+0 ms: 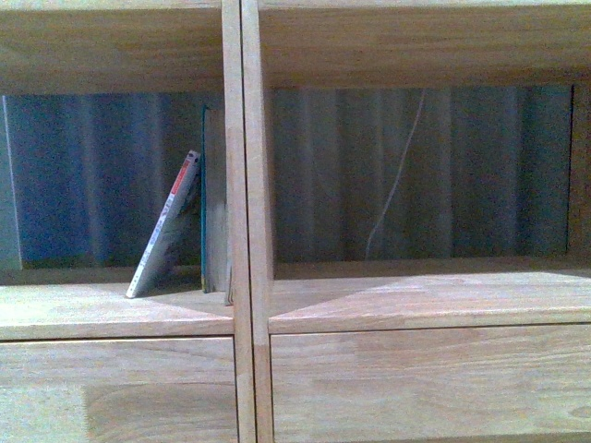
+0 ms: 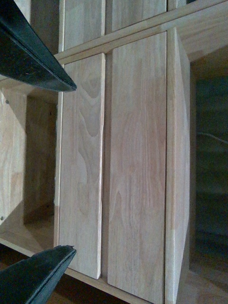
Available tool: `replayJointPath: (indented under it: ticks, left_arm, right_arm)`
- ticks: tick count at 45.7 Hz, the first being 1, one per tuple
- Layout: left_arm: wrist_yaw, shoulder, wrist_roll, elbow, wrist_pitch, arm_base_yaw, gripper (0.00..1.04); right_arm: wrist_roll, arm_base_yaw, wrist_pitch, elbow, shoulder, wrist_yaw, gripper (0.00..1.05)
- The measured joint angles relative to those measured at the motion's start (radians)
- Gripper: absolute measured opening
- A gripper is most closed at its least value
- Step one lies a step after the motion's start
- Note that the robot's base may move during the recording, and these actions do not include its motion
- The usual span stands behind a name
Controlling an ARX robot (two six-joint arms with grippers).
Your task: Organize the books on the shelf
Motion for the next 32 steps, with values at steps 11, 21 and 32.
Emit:
replayJointPath:
  ticks: [11,21,32]
  left_arm:
    - [0.293,-0.072,-0.005,0.0,-0.079,0.264,0.03]
    - [0.359,-0.078,-0.005,0.0,-0.082,0.373,0.03]
    - [0.359,-0.078,-0.005,0.0,-0.082,0.374,0.03]
  right_arm:
    - [0.0,0.0,0.0,0.0,0.0,0.0,0.98]
    - [0.0,0.0,0.0,0.0,0.0,0.0,0.98]
    - [0.0,0.0,0.0,0.0,0.0,0.0,0.98]
